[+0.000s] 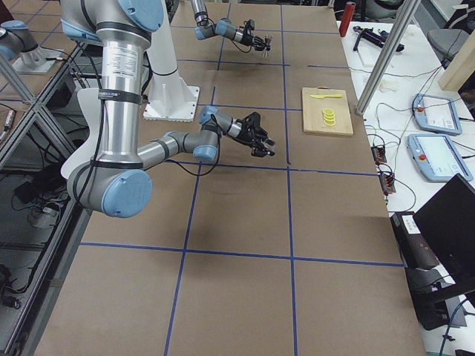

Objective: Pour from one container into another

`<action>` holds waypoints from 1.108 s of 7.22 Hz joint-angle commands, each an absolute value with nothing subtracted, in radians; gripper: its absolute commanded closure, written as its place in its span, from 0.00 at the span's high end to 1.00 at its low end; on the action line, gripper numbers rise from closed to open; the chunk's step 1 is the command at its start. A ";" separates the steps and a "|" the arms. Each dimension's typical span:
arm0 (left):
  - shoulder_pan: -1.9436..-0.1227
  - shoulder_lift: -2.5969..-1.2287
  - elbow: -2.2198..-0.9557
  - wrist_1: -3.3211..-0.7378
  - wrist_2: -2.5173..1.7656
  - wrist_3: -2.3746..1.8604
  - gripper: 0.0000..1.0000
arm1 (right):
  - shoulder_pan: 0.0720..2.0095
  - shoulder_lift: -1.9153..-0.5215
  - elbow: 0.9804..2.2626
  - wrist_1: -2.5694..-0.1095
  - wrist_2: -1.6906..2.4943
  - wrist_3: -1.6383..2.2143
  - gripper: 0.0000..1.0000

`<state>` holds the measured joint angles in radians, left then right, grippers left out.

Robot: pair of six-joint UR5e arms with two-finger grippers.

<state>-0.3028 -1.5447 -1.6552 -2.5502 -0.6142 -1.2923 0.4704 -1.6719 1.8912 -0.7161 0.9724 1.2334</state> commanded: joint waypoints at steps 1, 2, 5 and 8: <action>-0.290 -1.545 -1.654 -2.542 -0.614 -1.336 0.12 | 0.469 -1.669 1.872 -0.713 0.959 1.232 0.00; -0.284 -1.545 -1.654 -2.539 -0.614 -1.338 0.16 | 0.469 -1.667 1.864 -0.712 0.953 1.232 0.00; -0.262 -1.545 -1.640 -2.536 -0.614 -1.338 0.28 | 0.463 -1.677 1.864 -0.710 0.945 1.242 0.00; -0.259 -1.545 -1.640 -2.536 -0.618 -1.336 0.37 | 0.457 -1.678 1.864 -0.710 0.943 1.244 0.00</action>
